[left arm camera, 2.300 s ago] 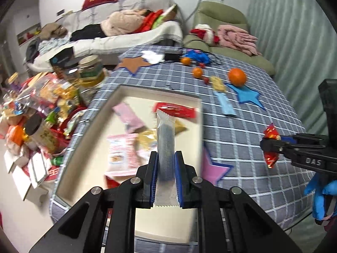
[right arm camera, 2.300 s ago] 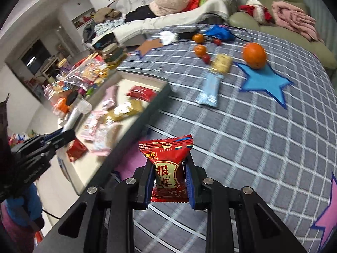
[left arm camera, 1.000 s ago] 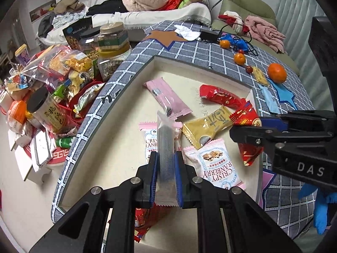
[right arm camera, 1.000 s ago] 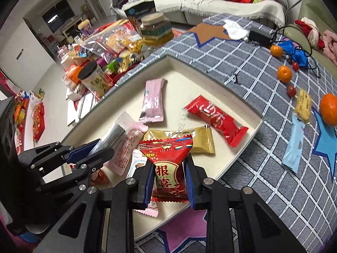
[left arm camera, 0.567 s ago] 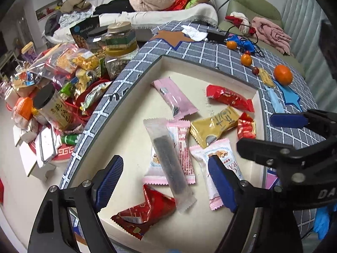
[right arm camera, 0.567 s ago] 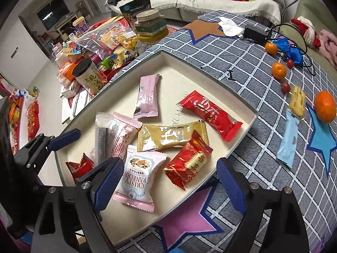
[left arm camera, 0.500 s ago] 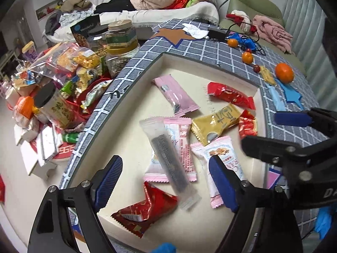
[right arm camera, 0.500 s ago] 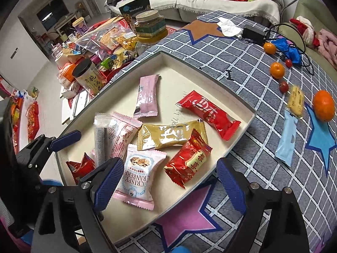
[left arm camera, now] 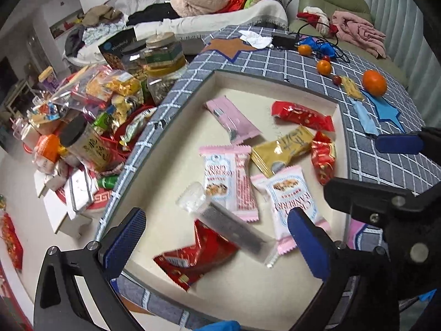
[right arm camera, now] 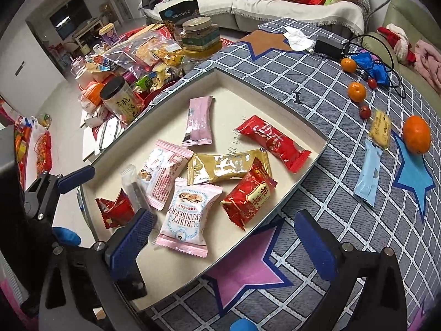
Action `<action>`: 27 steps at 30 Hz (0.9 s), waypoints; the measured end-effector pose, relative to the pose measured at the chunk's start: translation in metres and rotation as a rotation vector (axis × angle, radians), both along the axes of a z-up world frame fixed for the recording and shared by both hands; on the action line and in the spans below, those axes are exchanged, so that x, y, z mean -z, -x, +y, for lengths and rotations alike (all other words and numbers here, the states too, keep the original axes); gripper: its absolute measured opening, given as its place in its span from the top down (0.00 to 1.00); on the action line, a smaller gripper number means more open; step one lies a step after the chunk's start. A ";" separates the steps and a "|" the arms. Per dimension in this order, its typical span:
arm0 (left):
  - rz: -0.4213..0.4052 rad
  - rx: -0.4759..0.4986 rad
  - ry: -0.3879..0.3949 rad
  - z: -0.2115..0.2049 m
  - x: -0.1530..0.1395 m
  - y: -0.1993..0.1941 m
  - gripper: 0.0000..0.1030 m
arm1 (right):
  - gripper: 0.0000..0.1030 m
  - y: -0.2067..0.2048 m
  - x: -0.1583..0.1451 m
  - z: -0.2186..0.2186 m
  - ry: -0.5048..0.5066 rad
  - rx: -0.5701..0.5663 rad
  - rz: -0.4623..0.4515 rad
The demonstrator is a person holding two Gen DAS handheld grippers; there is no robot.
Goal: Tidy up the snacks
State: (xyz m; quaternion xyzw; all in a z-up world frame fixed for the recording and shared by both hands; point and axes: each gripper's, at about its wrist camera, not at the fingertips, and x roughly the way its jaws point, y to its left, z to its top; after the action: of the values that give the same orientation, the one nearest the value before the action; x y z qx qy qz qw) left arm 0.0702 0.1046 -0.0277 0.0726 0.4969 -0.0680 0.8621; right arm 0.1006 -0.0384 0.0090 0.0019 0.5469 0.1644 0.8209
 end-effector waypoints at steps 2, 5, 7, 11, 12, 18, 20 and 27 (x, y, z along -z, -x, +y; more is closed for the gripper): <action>0.010 -0.004 -0.002 0.000 -0.001 0.002 0.00 | 0.00 0.001 -0.001 0.001 0.000 -0.003 0.002; 0.012 -0.008 -0.014 -0.001 0.000 0.004 0.00 | 0.00 0.004 -0.002 0.002 0.002 -0.006 0.000; 0.016 -0.005 -0.018 -0.001 0.000 0.006 0.00 | 0.00 0.005 -0.002 0.002 0.002 -0.006 0.001; 0.018 -0.003 -0.022 -0.001 -0.001 0.008 0.00 | 0.00 0.006 -0.001 0.002 0.007 -0.005 0.005; 0.018 -0.003 -0.021 -0.001 -0.001 0.008 0.00 | 0.00 0.007 -0.001 0.001 0.008 -0.004 0.006; 0.029 0.001 -0.018 -0.001 -0.001 0.010 0.00 | 0.00 0.007 -0.001 0.002 0.016 -0.005 0.010; 0.033 0.002 -0.022 -0.001 0.000 0.010 0.00 | 0.00 0.007 0.001 0.002 0.023 -0.006 0.014; 0.032 0.004 -0.030 0.000 0.001 0.011 0.00 | 0.00 0.004 0.005 0.005 0.092 -0.002 0.018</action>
State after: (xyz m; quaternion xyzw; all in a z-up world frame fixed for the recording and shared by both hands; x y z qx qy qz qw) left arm 0.0594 0.1044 -0.0285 0.0856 0.5116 -0.0632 0.8526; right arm 0.0964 -0.0337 0.0035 -0.0348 0.5614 0.1401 0.8149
